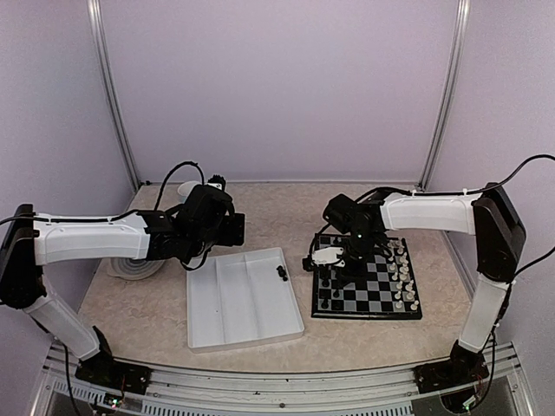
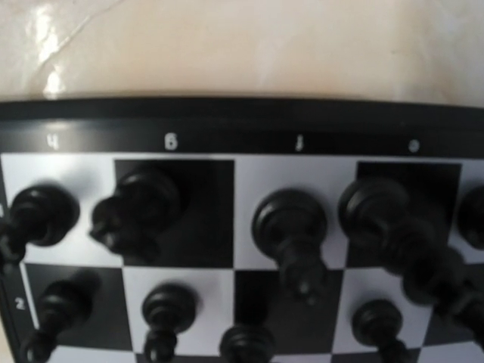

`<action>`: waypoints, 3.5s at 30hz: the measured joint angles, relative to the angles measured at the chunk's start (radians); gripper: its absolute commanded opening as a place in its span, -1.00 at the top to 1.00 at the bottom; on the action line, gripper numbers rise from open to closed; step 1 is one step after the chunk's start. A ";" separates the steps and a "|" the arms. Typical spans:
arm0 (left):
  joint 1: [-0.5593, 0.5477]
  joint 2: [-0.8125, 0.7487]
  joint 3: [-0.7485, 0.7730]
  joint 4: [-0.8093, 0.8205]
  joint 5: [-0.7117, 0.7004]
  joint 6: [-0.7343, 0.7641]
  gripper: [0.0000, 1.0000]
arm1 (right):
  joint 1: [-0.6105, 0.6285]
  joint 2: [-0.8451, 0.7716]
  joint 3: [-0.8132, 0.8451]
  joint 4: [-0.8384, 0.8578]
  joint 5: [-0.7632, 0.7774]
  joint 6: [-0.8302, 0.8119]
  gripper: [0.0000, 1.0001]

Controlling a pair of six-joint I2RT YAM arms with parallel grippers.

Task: Set up the chess pieces on the board
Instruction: Place the pawn at c7, then pick up the chess pile from the storage box.

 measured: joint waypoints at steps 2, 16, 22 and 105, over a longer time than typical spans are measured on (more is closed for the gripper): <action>0.000 0.000 0.000 0.000 0.000 0.000 -0.79 | 0.001 0.002 0.000 0.000 0.000 0.000 0.95; 0.000 0.000 0.000 0.000 0.004 0.001 -0.79 | 0.001 0.019 0.000 0.013 0.026 0.002 0.90; 0.000 0.000 0.000 0.000 0.006 0.002 -0.78 | 0.001 0.021 0.000 0.028 0.026 0.004 0.85; -0.023 0.512 0.312 -0.177 0.541 -0.163 -0.14 | -0.103 -0.396 -0.268 0.169 -0.013 0.105 0.34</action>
